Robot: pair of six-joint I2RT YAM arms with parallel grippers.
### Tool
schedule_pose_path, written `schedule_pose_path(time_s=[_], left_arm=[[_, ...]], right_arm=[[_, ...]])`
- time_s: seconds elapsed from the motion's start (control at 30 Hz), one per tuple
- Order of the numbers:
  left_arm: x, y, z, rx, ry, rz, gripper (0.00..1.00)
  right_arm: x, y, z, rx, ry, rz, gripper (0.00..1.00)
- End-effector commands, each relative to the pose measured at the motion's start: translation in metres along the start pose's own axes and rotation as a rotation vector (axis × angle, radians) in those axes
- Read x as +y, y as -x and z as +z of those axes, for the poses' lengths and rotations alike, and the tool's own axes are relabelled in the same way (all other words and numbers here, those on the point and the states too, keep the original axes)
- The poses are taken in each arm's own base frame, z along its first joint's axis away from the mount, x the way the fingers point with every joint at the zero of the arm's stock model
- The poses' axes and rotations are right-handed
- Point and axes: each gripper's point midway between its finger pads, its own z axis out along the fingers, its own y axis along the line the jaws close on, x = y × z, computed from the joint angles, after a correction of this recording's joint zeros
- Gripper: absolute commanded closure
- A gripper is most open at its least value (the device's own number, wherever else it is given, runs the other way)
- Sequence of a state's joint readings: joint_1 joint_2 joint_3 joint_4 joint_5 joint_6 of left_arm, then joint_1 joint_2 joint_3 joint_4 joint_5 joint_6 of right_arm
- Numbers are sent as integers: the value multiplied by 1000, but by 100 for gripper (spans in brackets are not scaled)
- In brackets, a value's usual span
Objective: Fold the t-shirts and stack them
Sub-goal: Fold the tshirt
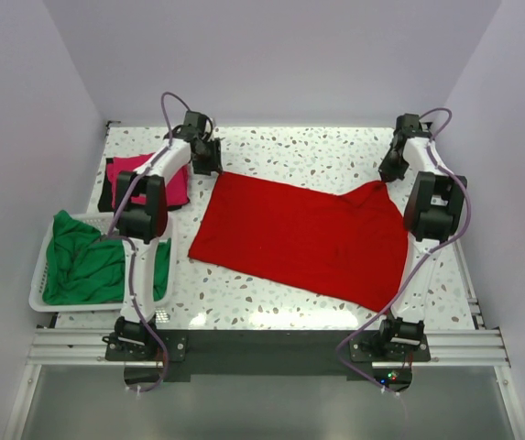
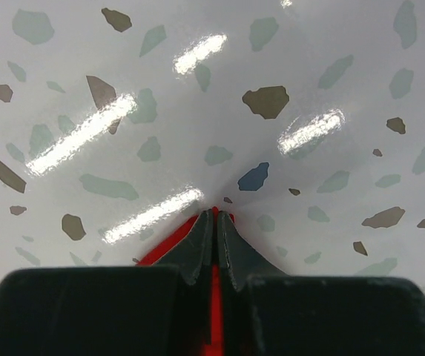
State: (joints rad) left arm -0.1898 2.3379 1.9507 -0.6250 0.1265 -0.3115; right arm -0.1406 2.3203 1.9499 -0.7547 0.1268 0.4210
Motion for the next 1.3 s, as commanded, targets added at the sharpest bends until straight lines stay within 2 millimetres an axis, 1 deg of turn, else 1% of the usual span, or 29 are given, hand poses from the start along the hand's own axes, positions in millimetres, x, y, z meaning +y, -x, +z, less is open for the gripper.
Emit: schedule_pose_path(time_s=[0.0, 0.03, 0.17, 0.4, 0.53, 0.73, 0.93, 1.17, 1.27], left_arm=[[4, 23, 4, -83, -4, 31, 51], [4, 25, 6, -92, -6, 33, 52], [3, 21, 16, -86, -18, 36, 53], [1, 9, 29, -62, -35, 21, 56], [-4, 9, 31, -65, -43, 33, 57], [-15, -1, 34, -46, -53, 56, 60], [-24, -8, 35, -32, -65, 66, 61], [-12, -17, 37, -6, 4, 57, 71], [-10, -16, 36, -9, 22, 53, 76]], right_arm=[[4, 13, -34, -35, 46, 19, 100], [3, 9, -34, -25, 45, 18, 100], [2, 2, -33, -8, 46, 18, 100], [0, -9, -36, 24, 50, 9, 100], [0, -11, -36, 28, 57, 8, 100], [0, -14, -37, 35, 60, 11, 100], [0, -15, -37, 40, 60, 12, 100], [0, -13, -38, 35, 60, 11, 100], [1, -12, -38, 34, 64, 10, 100]])
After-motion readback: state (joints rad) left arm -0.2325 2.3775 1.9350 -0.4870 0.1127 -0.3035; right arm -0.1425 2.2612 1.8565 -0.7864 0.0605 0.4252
